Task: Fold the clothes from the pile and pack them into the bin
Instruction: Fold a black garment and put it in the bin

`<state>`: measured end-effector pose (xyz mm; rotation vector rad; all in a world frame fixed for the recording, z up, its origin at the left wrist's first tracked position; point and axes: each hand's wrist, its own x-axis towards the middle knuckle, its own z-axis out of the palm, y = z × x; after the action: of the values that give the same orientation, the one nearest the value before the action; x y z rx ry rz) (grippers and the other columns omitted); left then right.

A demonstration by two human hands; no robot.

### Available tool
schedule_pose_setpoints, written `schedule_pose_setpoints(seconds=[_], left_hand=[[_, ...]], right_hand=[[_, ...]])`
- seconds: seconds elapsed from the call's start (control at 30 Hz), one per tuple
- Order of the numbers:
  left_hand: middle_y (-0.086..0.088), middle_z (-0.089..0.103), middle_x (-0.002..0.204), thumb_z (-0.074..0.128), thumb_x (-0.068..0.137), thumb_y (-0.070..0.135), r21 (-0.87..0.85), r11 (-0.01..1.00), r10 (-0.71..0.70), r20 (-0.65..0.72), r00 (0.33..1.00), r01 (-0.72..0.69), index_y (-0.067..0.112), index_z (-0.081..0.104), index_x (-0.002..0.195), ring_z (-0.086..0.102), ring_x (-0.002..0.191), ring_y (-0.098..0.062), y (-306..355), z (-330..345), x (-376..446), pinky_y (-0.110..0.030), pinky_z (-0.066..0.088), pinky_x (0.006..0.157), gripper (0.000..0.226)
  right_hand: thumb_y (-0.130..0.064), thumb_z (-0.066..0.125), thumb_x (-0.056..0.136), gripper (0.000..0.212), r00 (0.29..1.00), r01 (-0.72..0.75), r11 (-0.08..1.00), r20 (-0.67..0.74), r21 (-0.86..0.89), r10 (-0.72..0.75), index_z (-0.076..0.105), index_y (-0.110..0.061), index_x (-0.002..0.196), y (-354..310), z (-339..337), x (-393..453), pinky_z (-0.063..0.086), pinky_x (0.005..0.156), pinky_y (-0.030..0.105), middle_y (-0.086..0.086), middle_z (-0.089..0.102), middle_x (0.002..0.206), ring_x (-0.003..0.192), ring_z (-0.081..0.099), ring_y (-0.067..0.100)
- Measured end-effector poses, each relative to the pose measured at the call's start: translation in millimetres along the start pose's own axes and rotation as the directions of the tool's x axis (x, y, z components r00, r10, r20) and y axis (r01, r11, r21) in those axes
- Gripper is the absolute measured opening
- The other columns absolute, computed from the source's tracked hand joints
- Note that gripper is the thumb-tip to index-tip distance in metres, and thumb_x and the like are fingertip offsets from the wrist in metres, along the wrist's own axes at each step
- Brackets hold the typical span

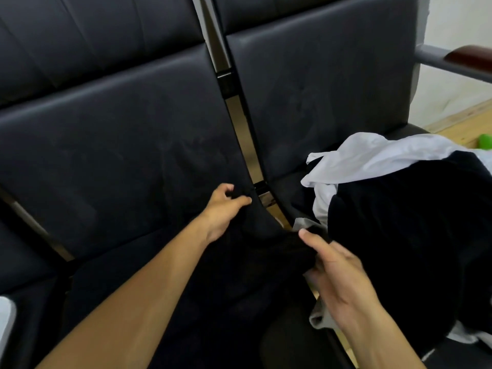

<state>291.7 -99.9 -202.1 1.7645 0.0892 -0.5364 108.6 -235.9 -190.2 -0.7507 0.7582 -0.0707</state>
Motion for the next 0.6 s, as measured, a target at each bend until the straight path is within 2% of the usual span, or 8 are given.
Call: schedule_pose_setpoints(seconds=[0.1, 0.17, 0.27, 0.33, 0.4, 0.43, 0.5, 0.6], left_hand=[[-0.013, 0.069, 0.116, 0.077, 0.083, 0.009, -0.173, 0.981, -0.065, 0.101, 0.993, 0.082, 0.022, 0.052, 0.129, 0.069, 0.106, -0.023, 17.2, -1.1, 4.7, -0.037, 0.055, 0.093, 0.054], [-0.014, 0.07, 0.115, 0.075, 0.084, 0.007, -0.211, 0.973, -0.064, 0.128, 0.99, 0.091, 0.019, 0.054, 0.129, 0.069, 0.105, -0.023, 23.6, 0.8, 7.0, -0.034, 0.056, 0.088, 0.052], [-0.014, 0.07, 0.115, 0.069, 0.087, -0.001, -0.212, 0.977, 0.006, 0.116, 0.993, 0.019, 0.008, 0.059, 0.128, 0.069, 0.107, -0.024, 29.4, 9.8, 9.1, -0.036, 0.054, 0.095, 0.043], [-0.012, 0.072, 0.112, 0.068, 0.087, -0.002, -0.079, 0.994, 0.086, 0.123, 0.989, -0.077, 0.004, 0.065, 0.122, 0.068, 0.108, -0.022, 30.5, 12.8, 9.3, -0.036, 0.053, 0.099, 0.035], [-0.01, 0.072, 0.108, 0.072, 0.084, -0.001, 0.22, 0.949, 0.2, 0.14, 0.97, -0.227, 0.003, 0.07, 0.111, 0.067, 0.107, -0.02, 36.3, 5.8, 7.5, -0.033, 0.054, 0.098, 0.026], [-0.01, 0.072, 0.103, 0.075, 0.082, 0.0, 0.357, 0.884, 0.252, 0.182, 0.951, -0.303, 0.002, 0.07, 0.105, 0.067, 0.102, -0.018, 41.2, -2.7, 4.5, -0.032, 0.055, 0.095, 0.023], [-0.009, 0.069, 0.092, 0.08, 0.077, 0.002, 0.519, 0.742, 0.306, 0.301, 0.903, -0.425, 0.005, 0.07, 0.092, 0.065, 0.088, -0.014, 52.4, -27.9, -2.9, -0.033, 0.055, 0.087, 0.018], [-0.009, 0.065, 0.08, 0.087, 0.069, 0.008, 0.678, 0.557, 0.289, 0.382, 0.878, -0.479, 0.024, 0.063, 0.076, 0.057, 0.074, -0.011, 57.7, -91.8, -10.9, -0.035, 0.053, 0.073, 0.029]], right_hand=[[-0.018, 0.086, 0.069, 0.027, 0.986, 0.146, 0.984, -0.067, -0.103, -0.153, 0.06, -0.009, 0.069, -5.7, -14.4, -3.6, 0.057, 0.08, 0.039, 0.014, 0.069, 0.079, 0.079, 0.07, 0.028], [-0.014, 0.084, 0.073, 0.02, 0.961, 0.235, 0.948, -0.096, -0.217, -0.26, 0.066, -0.007, 0.068, -10.2, -21.1, -6.7, 0.057, 0.08, 0.038, 0.01, 0.067, 0.073, 0.074, 0.068, 0.024], [-0.012, 0.081, 0.077, 0.019, 0.952, 0.266, 0.924, -0.078, -0.274, -0.297, 0.068, -0.01, 0.063, -15.6, -27.0, -9.7, 0.057, 0.072, 0.036, 0.013, 0.066, 0.071, 0.067, 0.065, 0.024], [-0.009, 0.08, 0.079, 0.023, 0.929, 0.304, 0.899, -0.113, -0.314, -0.353, 0.068, -0.016, 0.06, -17.9, -27.8, -11.6, 0.057, 0.069, 0.035, 0.007, 0.067, 0.064, 0.06, 0.066, 0.019], [-0.009, 0.08, 0.079, 0.019, 0.866, 0.398, 0.82, -0.128, -0.411, -0.484, 0.065, -0.015, 0.068, -18.5, -25.1, -15.0, 0.058, 0.067, 0.034, 0.007, 0.069, 0.067, 0.062, 0.069, 0.021], [-0.01, 0.081, 0.078, 0.021, 0.83, 0.441, 0.764, -0.11, -0.47, -0.547, 0.061, -0.014, 0.073, -18.0, -21.1, -18.6, 0.057, 0.064, 0.03, 0.007, 0.068, 0.068, 0.062, 0.068, 0.016], [-0.012, 0.082, 0.076, 0.036, 0.78, 0.531, 0.688, -0.031, -0.495, -0.625, 0.047, -0.013, 0.078, -11.5, -9.5, -27.3, 0.05, 0.056, 0.02, 0.004, 0.058, 0.065, 0.054, 0.056, 0.006], [-0.006, 0.084, 0.072, 0.047, 0.768, 0.625, 0.661, 0.172, -0.415, -0.617, 0.04, -0.024, 0.073, 17.0, 16.0, -40.5, 0.041, 0.05, 0.018, -0.004, 0.046, 0.058, 0.049, 0.043, 0.005]])
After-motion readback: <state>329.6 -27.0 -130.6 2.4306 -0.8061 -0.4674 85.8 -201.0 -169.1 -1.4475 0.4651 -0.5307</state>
